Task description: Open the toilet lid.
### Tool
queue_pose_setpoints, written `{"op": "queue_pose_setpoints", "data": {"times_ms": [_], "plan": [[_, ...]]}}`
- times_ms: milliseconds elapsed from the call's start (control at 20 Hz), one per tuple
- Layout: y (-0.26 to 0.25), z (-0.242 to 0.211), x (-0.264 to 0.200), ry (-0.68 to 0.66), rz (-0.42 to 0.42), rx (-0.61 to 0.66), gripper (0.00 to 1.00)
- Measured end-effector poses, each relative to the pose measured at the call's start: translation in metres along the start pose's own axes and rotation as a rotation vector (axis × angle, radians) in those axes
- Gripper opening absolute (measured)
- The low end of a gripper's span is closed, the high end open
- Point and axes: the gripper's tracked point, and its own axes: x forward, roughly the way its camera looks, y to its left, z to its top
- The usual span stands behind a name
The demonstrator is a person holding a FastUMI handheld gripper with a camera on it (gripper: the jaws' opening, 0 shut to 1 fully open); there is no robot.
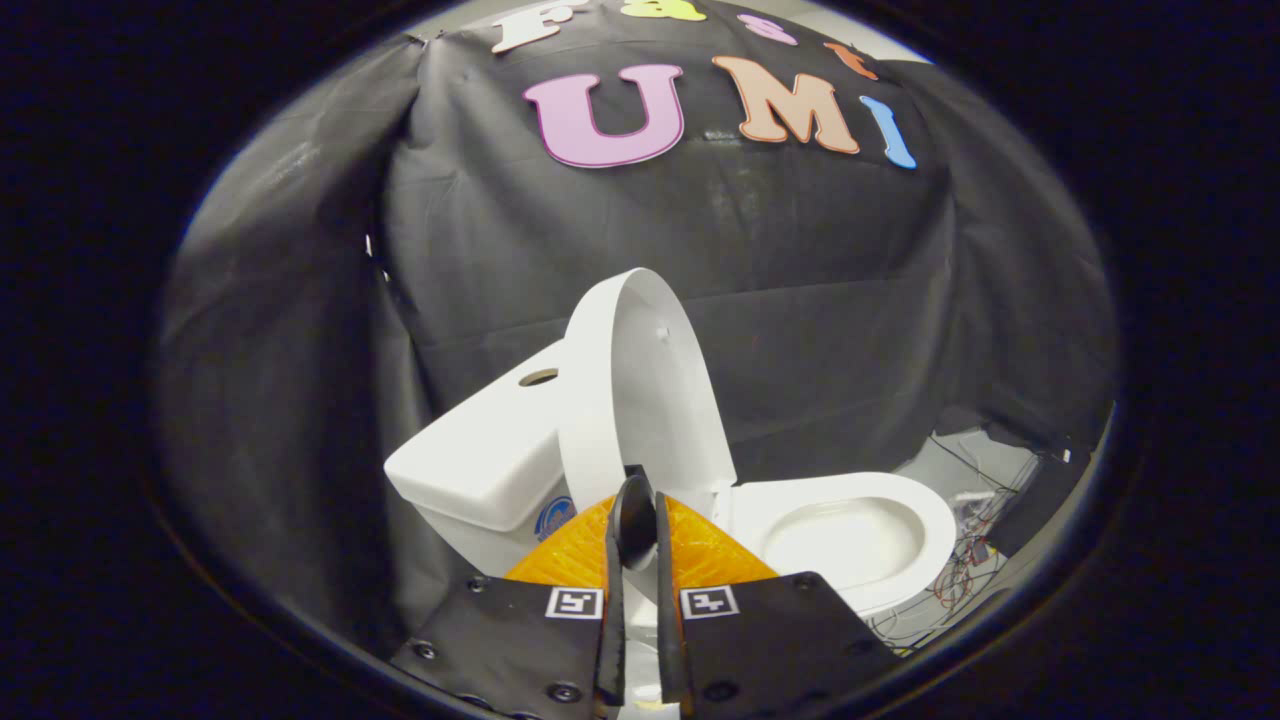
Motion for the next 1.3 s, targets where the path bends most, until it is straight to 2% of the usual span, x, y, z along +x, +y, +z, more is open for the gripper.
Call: {"op": "queue_pose_setpoints", "data": {"times_ms": [300,450,550,750,850,1300], "plan": [[0.009,-0.006,-0.001,0.010,0.113,0.044,0.34],[0.019,-0.013,-0.009,0.030,0.195,0.020,0.67],[0.015,-0.008,-0.019,0.007,0.220,-0.012,0.89],[0.006,0.009,-0.041,-0.059,0.298,-0.011,0.93],[-0.005,0.019,-0.051,-0.092,0.299,-0.023,0.98],[-0.050,0.040,-0.083,-0.178,0.325,-0.010,0.98]]}}
